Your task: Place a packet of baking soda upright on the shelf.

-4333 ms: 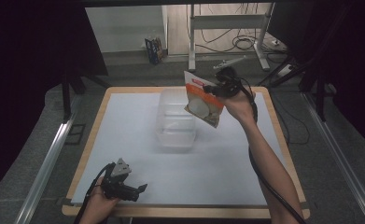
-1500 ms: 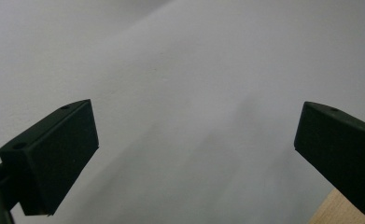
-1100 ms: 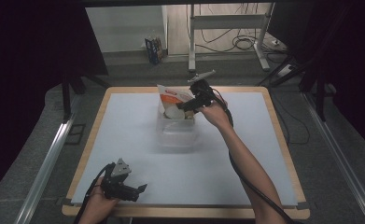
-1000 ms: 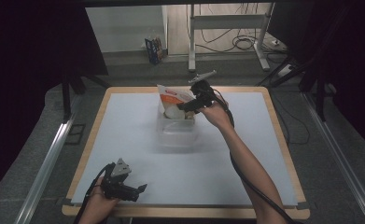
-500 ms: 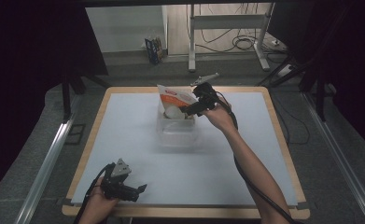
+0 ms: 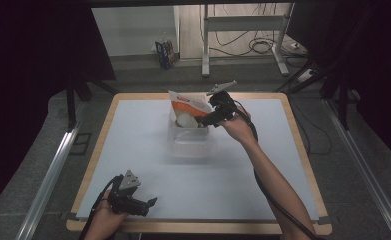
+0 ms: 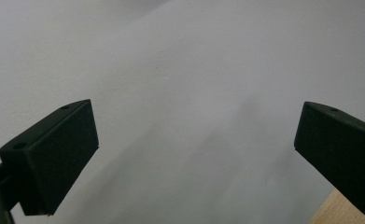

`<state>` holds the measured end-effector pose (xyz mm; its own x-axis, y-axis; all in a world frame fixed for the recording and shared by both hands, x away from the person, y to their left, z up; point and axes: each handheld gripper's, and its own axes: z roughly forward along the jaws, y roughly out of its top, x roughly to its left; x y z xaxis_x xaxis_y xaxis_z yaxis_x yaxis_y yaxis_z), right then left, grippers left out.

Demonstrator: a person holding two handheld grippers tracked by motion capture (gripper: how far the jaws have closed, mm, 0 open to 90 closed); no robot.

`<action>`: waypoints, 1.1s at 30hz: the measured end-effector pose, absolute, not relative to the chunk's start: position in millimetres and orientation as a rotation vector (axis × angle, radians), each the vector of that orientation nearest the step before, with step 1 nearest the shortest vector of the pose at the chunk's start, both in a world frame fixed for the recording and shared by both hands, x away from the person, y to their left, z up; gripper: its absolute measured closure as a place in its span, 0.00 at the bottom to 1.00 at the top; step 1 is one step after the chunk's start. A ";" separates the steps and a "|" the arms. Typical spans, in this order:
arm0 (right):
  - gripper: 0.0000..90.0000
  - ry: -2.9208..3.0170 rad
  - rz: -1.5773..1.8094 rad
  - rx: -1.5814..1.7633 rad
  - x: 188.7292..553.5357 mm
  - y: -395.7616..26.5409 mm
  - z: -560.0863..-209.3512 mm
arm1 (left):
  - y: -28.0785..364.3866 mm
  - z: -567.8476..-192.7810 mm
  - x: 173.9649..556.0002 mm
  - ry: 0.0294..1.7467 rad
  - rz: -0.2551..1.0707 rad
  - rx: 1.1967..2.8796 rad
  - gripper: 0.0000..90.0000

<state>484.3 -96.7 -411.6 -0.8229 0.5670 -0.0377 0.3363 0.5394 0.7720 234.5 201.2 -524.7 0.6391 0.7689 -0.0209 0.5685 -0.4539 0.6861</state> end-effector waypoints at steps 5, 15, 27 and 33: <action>0.05 2.493 1.159 0.755 481.0 -100.7 -411.6 | 201.1 -524.8 234.4 1.037 0.387 2.188 0.00; 0.05 2.489 1.149 0.762 476.6 -106.5 -415.7 | 200.9 -524.8 234.3 1.037 0.388 2.190 0.00; 0.05 2.481 1.154 0.763 469.4 -112.7 -417.6 | 200.4 -524.9 234.0 1.035 0.395 2.196 0.00; 0.05 2.475 1.156 0.764 466.0 -116.5 -418.0 | 200.1 -525.0 233.8 1.033 0.397 2.198 0.00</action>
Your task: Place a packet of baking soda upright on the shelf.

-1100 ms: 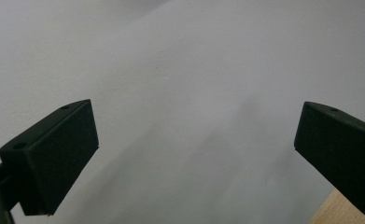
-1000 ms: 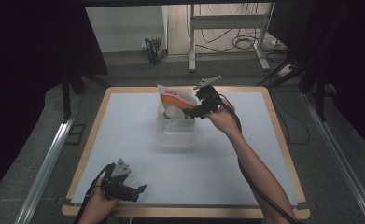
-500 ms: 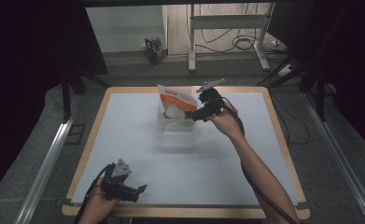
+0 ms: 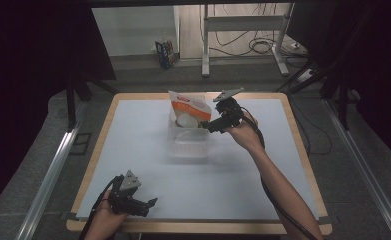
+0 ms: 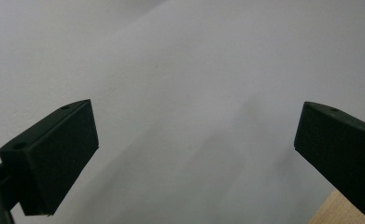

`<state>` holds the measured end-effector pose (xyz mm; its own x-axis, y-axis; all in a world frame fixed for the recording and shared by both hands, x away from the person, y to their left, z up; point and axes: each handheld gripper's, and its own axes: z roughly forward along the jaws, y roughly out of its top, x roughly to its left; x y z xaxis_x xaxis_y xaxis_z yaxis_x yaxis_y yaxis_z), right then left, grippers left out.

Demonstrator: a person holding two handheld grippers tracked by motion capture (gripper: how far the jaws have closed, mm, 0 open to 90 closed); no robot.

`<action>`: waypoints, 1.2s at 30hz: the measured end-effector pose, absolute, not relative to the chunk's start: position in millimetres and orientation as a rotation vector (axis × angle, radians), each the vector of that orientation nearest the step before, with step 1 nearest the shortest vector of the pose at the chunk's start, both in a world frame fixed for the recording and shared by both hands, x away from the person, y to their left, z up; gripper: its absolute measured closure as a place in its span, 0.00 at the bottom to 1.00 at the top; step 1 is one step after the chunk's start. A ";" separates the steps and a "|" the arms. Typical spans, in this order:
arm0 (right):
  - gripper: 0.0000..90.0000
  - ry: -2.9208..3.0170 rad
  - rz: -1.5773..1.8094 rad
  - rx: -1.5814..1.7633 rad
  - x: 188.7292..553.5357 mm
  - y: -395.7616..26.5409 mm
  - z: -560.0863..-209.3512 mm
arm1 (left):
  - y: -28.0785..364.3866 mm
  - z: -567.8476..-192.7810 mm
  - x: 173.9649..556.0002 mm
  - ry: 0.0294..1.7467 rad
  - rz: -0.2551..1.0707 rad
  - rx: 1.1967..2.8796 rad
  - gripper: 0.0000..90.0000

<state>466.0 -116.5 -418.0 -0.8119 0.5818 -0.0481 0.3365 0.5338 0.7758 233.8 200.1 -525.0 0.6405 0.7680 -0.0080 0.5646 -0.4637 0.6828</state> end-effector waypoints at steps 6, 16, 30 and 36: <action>0.05 2.470 1.162 0.773 461.8 -121.6 -418.7 | 199.8 -525.0 233.7 1.033 0.400 2.200 0.00; 0.05 2.460 1.173 0.787 455.6 -131.4 -418.5 | 199.7 -525.1 233.7 1.034 0.401 2.201 0.00; 0.05 2.450 1.181 0.791 441.8 -140.6 -416.1 | 199.8 -525.0 233.3 1.035 0.400 2.197 0.00; 0.05 2.455 1.163 0.786 434.4 -142.9 -418.8 | 199.4 -525.0 232.9 1.032 0.405 2.199 0.00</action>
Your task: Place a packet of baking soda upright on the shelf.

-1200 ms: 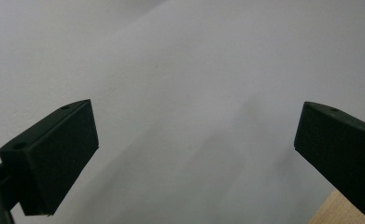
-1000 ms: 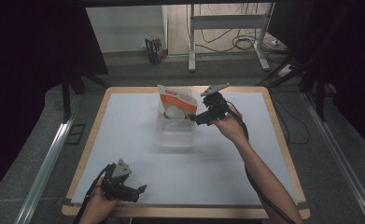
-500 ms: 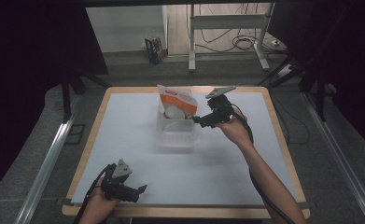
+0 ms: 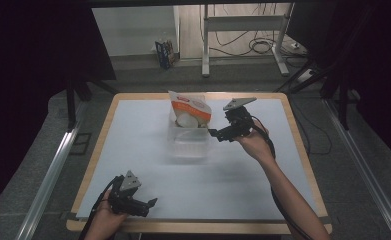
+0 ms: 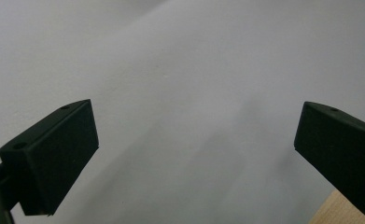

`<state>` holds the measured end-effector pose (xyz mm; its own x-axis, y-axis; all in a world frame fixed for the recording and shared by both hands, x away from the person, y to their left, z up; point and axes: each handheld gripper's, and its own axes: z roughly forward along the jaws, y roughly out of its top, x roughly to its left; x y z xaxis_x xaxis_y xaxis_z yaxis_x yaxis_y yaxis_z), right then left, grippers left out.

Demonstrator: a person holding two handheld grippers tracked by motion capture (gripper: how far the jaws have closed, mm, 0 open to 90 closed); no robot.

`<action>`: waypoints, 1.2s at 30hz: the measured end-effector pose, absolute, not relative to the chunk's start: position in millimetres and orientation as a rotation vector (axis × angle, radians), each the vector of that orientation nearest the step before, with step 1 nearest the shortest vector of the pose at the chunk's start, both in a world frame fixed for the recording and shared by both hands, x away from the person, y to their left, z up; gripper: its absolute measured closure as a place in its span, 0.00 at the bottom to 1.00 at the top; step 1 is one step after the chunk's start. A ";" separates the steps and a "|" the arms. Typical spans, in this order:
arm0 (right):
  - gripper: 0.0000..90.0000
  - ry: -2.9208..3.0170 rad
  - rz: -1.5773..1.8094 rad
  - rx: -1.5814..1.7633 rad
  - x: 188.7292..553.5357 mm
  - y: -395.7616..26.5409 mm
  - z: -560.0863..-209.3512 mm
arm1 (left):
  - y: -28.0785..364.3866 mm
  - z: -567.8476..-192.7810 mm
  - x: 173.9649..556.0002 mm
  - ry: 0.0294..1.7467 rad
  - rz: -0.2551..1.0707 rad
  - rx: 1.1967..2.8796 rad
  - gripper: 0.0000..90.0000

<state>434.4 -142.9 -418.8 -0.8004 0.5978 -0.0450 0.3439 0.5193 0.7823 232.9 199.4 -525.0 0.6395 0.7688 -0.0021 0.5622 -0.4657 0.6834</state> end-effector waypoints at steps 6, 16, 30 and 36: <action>0.05 2.453 1.178 0.793 428.3 -147.5 -422.3 | 198.9 -525.0 232.5 1.029 0.412 2.203 0.00; 0.05 2.446 1.204 0.803 416.4 -159.6 -431.8 | 198.5 -525.1 232.1 1.031 0.417 2.204 0.00; 0.02 2.457 1.198 0.786 399.5 -168.1 -434.5 | 199.1 -524.6 230.9 1.026 0.423 2.200 0.00; 0.00 2.422 1.217 0.815 390.5 -173.1 -431.3 | 199.8 -524.4 230.7 1.024 0.421 2.197 0.00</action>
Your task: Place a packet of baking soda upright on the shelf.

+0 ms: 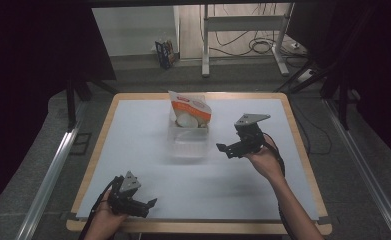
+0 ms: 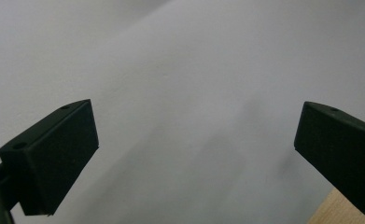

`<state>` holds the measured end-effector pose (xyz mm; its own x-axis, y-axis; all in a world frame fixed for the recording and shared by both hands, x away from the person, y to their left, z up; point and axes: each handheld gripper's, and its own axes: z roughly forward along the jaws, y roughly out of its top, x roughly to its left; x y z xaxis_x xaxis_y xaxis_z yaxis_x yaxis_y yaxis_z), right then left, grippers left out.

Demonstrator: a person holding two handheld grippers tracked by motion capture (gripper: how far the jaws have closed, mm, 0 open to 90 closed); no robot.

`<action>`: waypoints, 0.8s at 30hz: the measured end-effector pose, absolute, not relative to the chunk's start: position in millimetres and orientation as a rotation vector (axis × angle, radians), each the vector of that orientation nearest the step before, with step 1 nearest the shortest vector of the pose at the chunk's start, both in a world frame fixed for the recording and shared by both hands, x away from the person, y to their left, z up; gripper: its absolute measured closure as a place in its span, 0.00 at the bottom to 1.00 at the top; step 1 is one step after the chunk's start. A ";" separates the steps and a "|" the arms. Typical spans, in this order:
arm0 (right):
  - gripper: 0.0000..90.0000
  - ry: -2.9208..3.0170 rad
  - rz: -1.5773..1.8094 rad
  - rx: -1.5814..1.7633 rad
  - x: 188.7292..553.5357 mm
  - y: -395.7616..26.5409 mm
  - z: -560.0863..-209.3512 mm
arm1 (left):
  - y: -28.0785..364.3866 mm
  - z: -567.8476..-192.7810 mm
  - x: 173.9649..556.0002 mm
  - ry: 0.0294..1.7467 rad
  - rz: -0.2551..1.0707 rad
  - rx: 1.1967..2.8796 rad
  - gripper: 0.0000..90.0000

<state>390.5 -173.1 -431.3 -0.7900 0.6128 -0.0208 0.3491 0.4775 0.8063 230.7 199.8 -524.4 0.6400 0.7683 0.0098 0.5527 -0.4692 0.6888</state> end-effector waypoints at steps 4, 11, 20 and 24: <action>0.00 2.400 1.221 0.825 384.3 -178.3 -429.5 | 200.0 -524.4 230.8 1.025 0.419 2.197 0.00; 0.00 2.395 1.227 0.828 374.5 -186.3 -431.3 | 200.1 -524.3 230.8 1.025 0.419 2.196 0.00; 0.00 2.398 1.233 0.811 360.5 -188.2 -433.2 | 200.6 -524.1 230.7 1.024 0.417 2.191 0.00; 0.00 2.408 1.228 0.808 354.6 -188.9 -435.7 | 200.5 -524.0 230.7 1.025 0.417 2.192 0.00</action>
<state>354.6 -188.9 -435.7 -0.7890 0.6138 -0.0259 0.3394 0.4706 0.8145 230.7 200.5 -524.0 0.6397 0.7686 0.0040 0.5535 -0.4643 0.6914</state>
